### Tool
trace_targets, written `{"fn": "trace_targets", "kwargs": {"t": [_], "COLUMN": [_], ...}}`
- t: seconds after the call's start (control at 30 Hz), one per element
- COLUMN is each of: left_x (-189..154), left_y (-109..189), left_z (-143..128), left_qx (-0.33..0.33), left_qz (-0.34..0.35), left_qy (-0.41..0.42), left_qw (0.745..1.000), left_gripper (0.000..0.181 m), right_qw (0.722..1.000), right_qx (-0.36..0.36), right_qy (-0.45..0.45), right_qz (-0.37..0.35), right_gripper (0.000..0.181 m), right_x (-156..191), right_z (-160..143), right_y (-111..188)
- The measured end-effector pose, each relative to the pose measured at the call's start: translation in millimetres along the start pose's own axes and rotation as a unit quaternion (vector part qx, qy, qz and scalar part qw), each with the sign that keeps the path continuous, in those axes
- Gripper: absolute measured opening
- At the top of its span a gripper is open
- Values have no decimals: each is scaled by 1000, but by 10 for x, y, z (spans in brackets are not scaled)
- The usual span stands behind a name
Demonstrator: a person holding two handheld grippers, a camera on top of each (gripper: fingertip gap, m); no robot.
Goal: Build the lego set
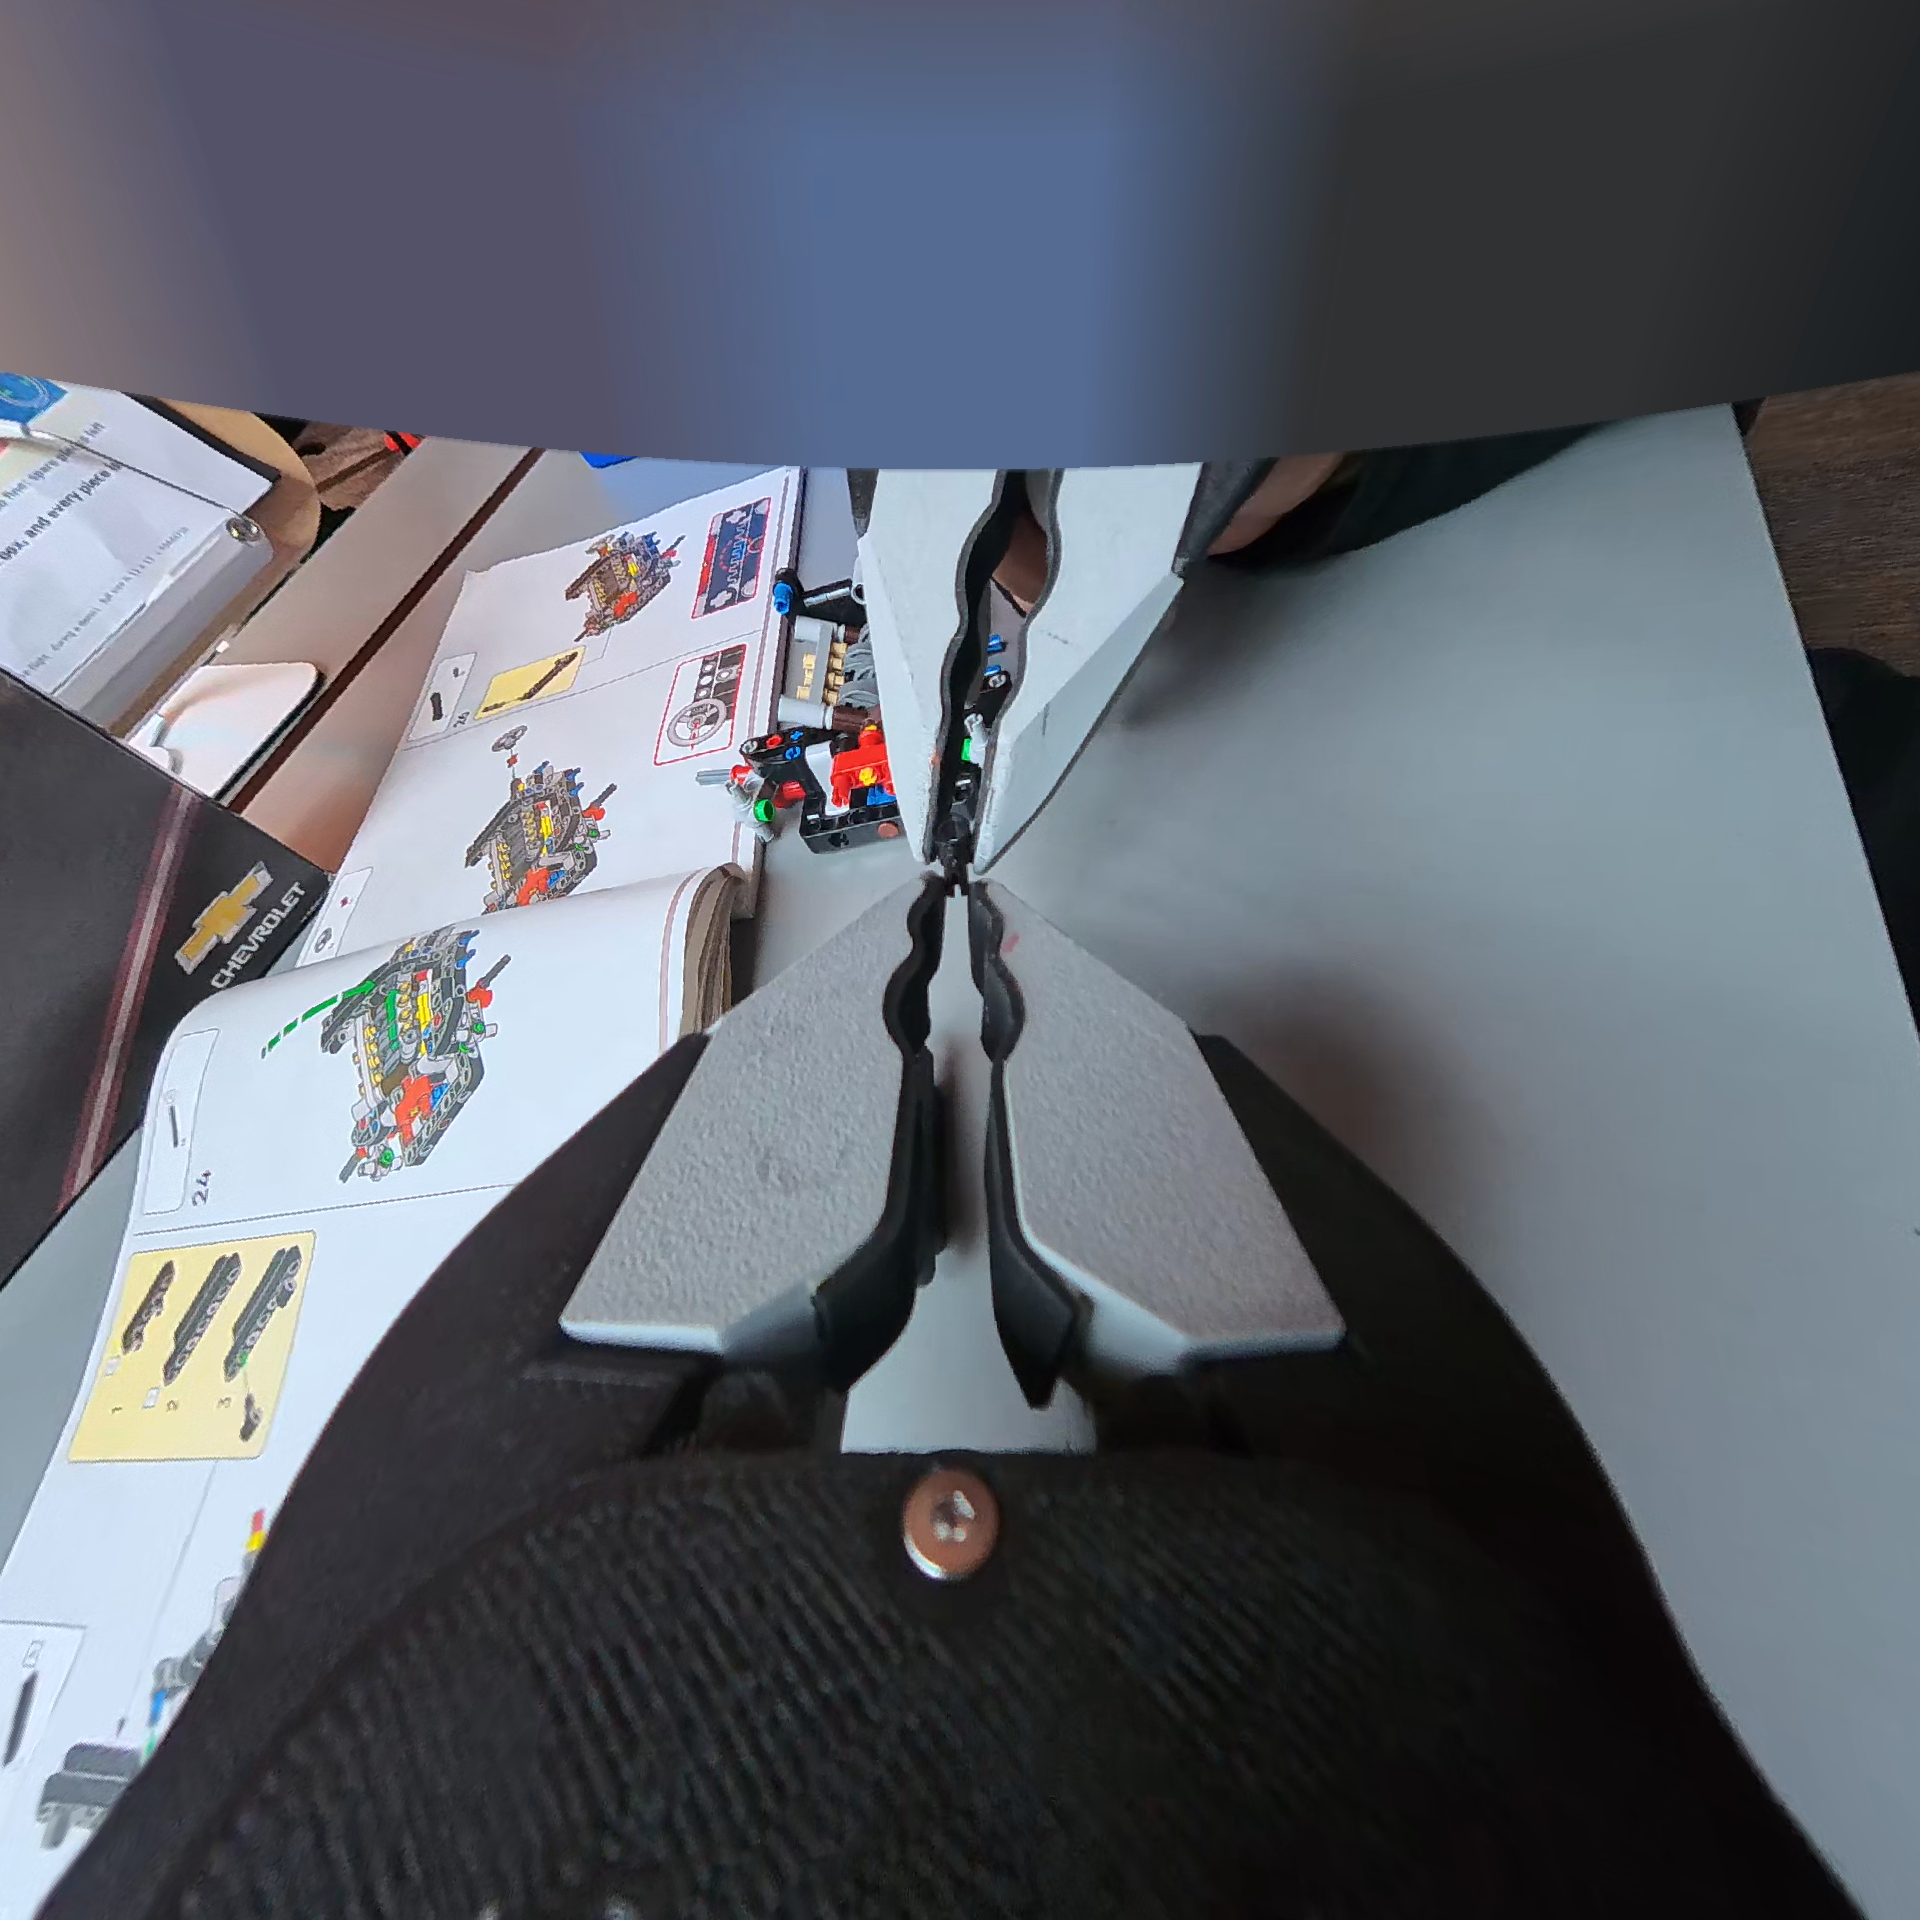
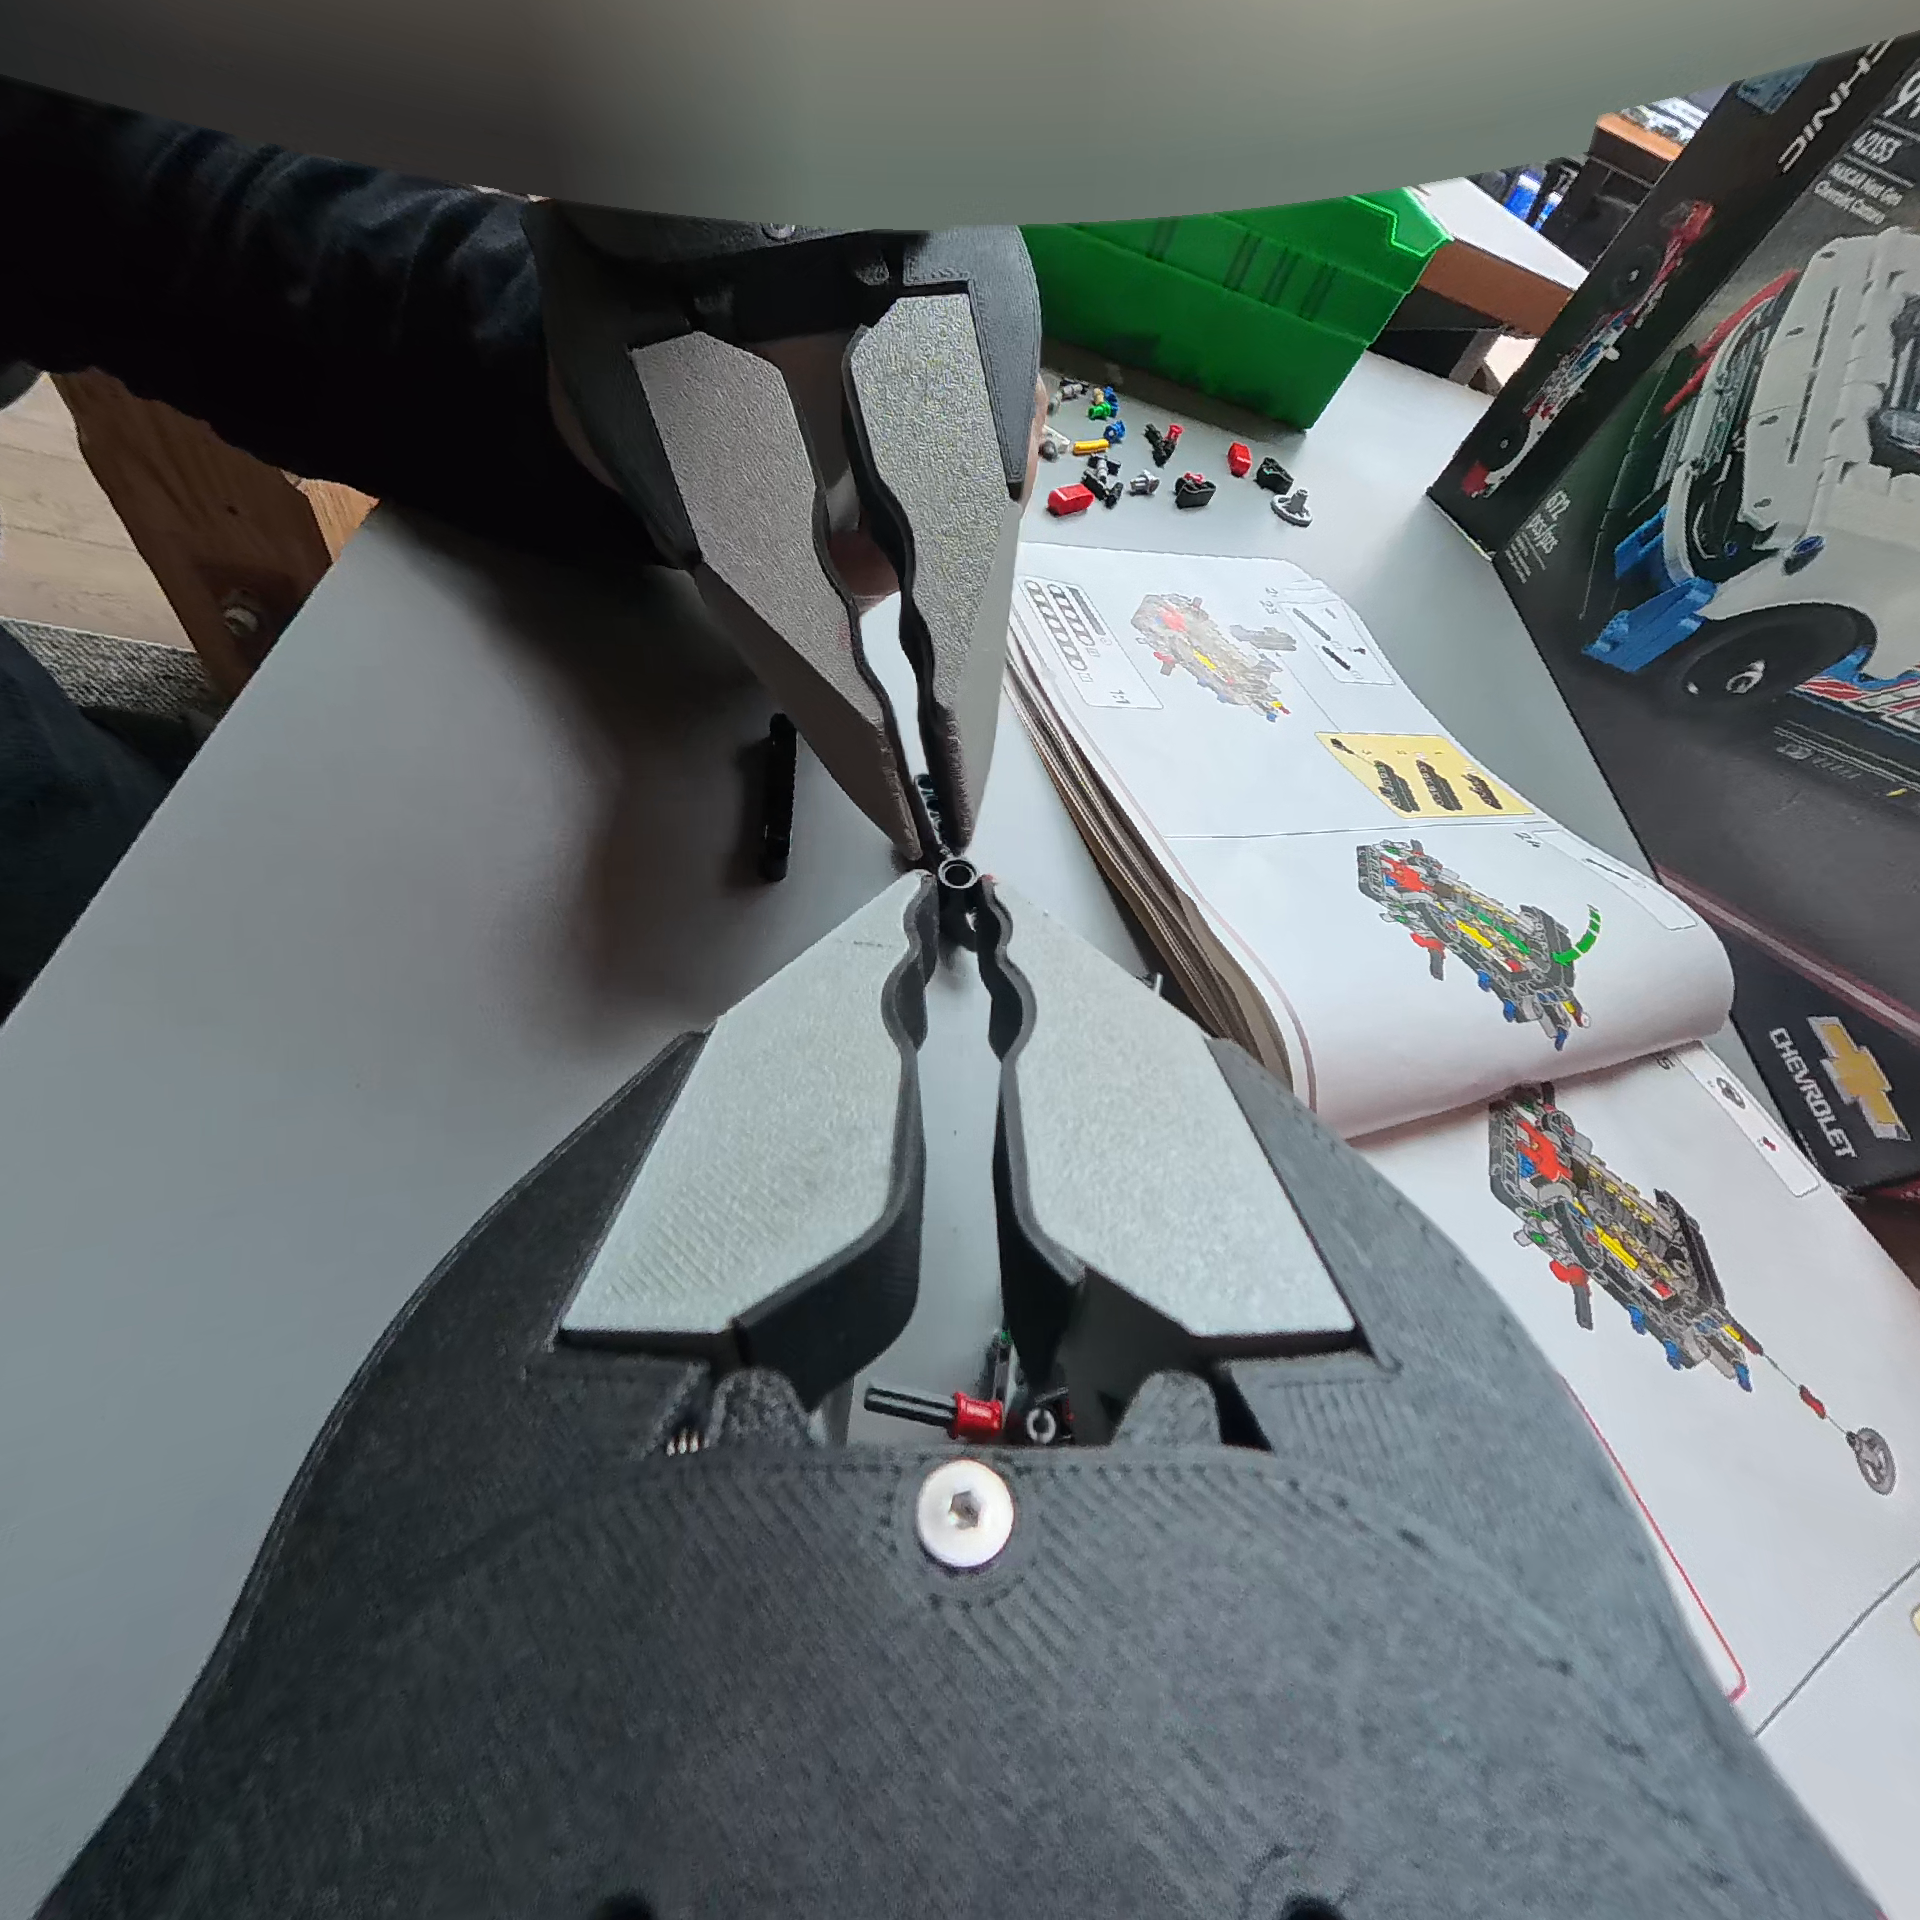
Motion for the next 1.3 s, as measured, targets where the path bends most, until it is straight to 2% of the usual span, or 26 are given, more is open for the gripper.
{"fn": "trace_targets", "kwargs": {"t": [0.4,0.87,0.93,1.03,1.1,1.17,1.3], "left_x": [-17,-41,-53,11,64,65,18], "left_y": [12,-23,-43,-55,-30,1,-25], "left_z": [83,-112,-184,-148,-164,-111,-100], "left_qx": [-22,19,40,29,30,10,10], "left_qz": [11,-18,-22,-8,-4,-8,-13], "left_qy": [-5,20,15,37,55,53,34], "left_qw": [1000,999,999,999,998,999,999], "left_gripper": [0,0,0,0,0,0,0], "right_qw": [1000,997,999,997,998,998,996], "right_qx": [12,71,45,72,64,62,81], "right_qy": [8,22,12,12,-4,-24,-25], "right_qz": [-1,5,15,-13,-4,2,10], "right_gripper": [4,4,4,4,3,4,4], "right_x": [16,49,75,-34,-47,-55,-10], "right_z": [-23,-166,-94,-184,-194,-195,-229], "right_y": [-23,-80,-72,-48,-36,-30,-70]}}
Point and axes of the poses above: each gripper's, where its closed fingertips meet, y back along the fingers, z out of its top, x = y × z across the jaws, the point moved 1 cm from there along y, back along the fingers, and after that the axes turned 5 degrees about z, right-handed, at the moved point
